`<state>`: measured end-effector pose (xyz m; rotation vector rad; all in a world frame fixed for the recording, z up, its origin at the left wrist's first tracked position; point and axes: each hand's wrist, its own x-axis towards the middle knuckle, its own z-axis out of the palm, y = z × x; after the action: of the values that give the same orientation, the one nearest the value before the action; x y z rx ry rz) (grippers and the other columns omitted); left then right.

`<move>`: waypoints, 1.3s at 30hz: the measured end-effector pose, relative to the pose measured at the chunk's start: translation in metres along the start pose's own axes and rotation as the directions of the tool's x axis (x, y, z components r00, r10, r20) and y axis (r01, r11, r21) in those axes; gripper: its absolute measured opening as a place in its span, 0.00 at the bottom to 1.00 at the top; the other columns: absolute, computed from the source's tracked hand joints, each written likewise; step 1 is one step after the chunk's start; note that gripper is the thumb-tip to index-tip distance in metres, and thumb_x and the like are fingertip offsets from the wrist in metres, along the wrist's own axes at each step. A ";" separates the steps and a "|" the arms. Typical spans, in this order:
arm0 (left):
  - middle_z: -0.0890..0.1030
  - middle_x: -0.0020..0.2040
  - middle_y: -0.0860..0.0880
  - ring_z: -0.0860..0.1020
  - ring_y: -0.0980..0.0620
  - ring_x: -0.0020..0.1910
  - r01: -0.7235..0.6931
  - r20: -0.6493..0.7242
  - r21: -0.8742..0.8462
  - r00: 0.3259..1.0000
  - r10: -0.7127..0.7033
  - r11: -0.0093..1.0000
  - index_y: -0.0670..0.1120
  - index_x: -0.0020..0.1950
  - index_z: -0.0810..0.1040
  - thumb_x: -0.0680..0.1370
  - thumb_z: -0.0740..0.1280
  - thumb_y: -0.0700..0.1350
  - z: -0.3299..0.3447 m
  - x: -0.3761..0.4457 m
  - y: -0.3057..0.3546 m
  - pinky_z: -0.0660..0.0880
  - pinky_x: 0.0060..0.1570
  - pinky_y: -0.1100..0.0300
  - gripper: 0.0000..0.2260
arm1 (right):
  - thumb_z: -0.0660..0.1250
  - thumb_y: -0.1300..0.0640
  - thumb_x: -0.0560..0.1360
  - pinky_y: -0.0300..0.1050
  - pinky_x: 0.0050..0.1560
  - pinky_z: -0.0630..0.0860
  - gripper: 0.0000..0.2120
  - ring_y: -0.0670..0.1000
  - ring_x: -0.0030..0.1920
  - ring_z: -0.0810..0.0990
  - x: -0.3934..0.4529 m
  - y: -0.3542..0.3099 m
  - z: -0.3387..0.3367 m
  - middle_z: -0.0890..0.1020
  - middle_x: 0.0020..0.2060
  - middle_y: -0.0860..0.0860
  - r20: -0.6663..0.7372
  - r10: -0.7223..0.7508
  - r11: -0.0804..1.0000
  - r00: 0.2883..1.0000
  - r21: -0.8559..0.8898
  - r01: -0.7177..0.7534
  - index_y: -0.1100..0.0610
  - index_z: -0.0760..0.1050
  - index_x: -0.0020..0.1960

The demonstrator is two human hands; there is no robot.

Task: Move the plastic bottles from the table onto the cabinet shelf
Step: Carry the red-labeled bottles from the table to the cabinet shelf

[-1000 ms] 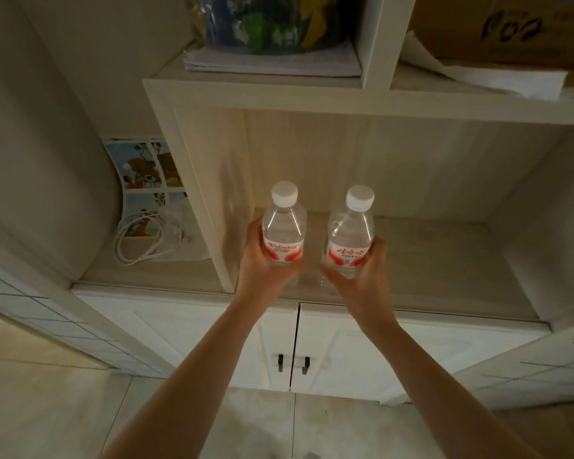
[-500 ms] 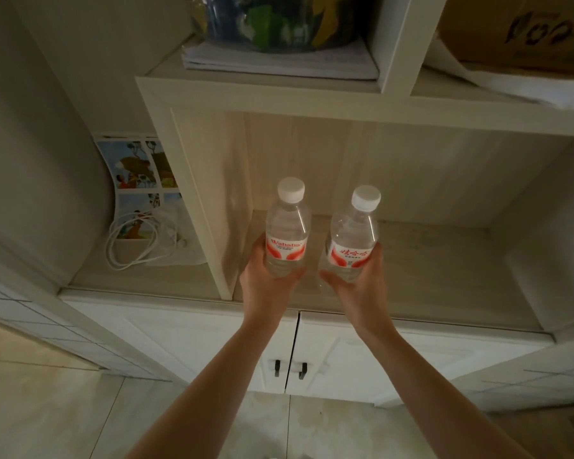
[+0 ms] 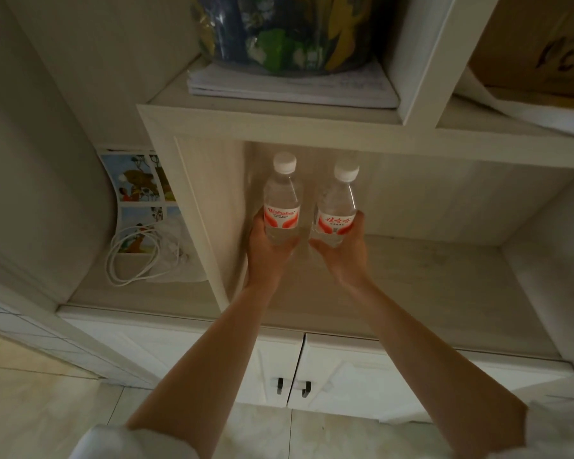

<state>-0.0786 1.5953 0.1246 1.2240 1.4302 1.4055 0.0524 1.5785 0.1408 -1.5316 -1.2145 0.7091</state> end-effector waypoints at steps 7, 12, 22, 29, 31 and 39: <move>0.78 0.62 0.50 0.75 0.56 0.59 -0.038 0.026 -0.007 0.999 0.038 0.999 0.42 0.69 0.70 0.66 0.79 0.39 0.003 0.012 0.006 0.73 0.49 0.77 0.34 | 0.79 0.60 0.63 0.48 0.56 0.79 0.40 0.51 0.57 0.78 0.015 0.009 0.014 0.76 0.59 0.52 -0.033 0.042 0.998 0.999 0.048 -0.040 0.54 0.61 0.68; 0.78 0.65 0.49 0.76 0.50 0.64 -0.014 0.055 0.035 0.998 0.013 0.999 0.44 0.71 0.69 0.65 0.80 0.44 0.001 0.017 -0.001 0.75 0.63 0.52 0.37 | 0.78 0.61 0.64 0.34 0.51 0.74 0.39 0.52 0.58 0.77 0.020 0.013 0.015 0.75 0.60 0.54 -0.028 0.047 0.998 0.999 0.032 -0.046 0.56 0.60 0.69; 0.78 0.65 0.47 0.77 0.48 0.64 -0.001 0.095 0.166 0.995 -0.015 0.986 0.45 0.69 0.70 0.67 0.77 0.49 -0.020 -0.006 -0.034 0.75 0.63 0.46 0.33 | 0.78 0.57 0.65 0.44 0.59 0.75 0.42 0.50 0.62 0.75 -0.013 0.019 0.022 0.73 0.64 0.52 -0.018 0.113 0.991 0.993 -0.065 -0.114 0.56 0.58 0.72; 0.76 0.68 0.50 0.74 0.50 0.67 0.091 0.159 0.131 0.981 -0.111 0.987 0.54 0.71 0.66 0.70 0.69 0.45 -0.020 -0.007 -0.055 0.73 0.65 0.45 0.30 | 0.74 0.49 0.63 0.49 0.52 0.81 0.34 0.52 0.55 0.80 -0.003 0.025 0.023 0.80 0.57 0.52 -0.019 0.230 0.961 0.973 -0.153 -0.230 0.57 0.69 0.66; 0.74 0.70 0.50 0.73 0.50 0.68 0.120 0.174 0.113 0.975 -0.138 0.986 0.52 0.74 0.64 0.73 0.67 0.38 -0.021 -0.013 -0.047 0.72 0.67 0.47 0.31 | 0.73 0.53 0.68 0.49 0.53 0.79 0.31 0.53 0.57 0.79 -0.010 0.022 0.021 0.78 0.59 0.54 -0.028 0.222 0.958 0.975 -0.177 -0.224 0.57 0.67 0.68; 0.76 0.65 0.50 0.76 0.52 0.62 0.183 0.179 0.105 0.963 -0.199 0.978 0.47 0.71 0.68 0.78 0.63 0.34 -0.029 -0.040 -0.020 0.73 0.59 0.61 0.23 | 0.65 0.59 0.76 0.49 0.64 0.72 0.27 0.56 0.66 0.73 -0.050 0.011 0.009 0.72 0.67 0.57 0.025 0.159 0.975 0.987 -0.163 -0.153 0.60 0.61 0.72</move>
<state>-0.0991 1.5507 0.1033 1.2040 1.4471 1.0771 0.0320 1.5348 0.1210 -1.7691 -1.2128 0.7604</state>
